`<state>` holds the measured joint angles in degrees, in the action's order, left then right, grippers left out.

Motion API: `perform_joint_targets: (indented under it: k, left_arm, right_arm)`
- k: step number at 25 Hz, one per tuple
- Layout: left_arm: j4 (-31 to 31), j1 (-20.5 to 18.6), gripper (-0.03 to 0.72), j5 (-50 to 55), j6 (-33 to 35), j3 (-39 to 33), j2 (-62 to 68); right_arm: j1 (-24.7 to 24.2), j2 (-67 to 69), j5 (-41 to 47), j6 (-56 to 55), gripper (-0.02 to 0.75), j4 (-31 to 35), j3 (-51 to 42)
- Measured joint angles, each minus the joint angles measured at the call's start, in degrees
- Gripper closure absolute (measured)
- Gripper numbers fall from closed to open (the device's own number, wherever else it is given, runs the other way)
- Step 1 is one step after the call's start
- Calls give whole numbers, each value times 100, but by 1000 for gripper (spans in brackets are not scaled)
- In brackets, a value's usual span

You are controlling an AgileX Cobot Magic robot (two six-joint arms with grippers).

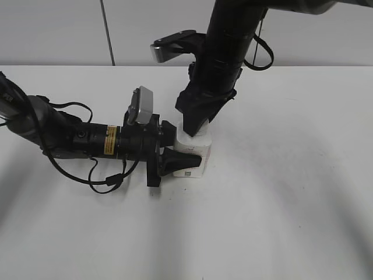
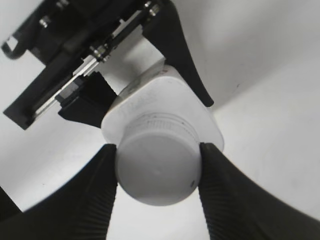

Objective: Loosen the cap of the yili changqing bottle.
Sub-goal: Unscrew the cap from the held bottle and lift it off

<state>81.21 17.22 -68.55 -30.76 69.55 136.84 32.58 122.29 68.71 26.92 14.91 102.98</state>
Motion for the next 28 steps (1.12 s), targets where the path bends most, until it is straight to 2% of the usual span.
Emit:
perform_joint_targets:
  k: [11, 17, 28]
  left_arm:
    - [36, 0, 312, -2, 10, 0, -6]
    - [42, 0, 313, -2, 12, 0, -6]
    - [82, 0, 313, -31, 17, 0, -6]
  right_arm:
    - [0, 0, 27, 2807, 342, -53, 18]
    - [0, 0, 27, 3943, 342, -70, 29]
    - [0, -41, 41, 4438, 342, -37, 29]
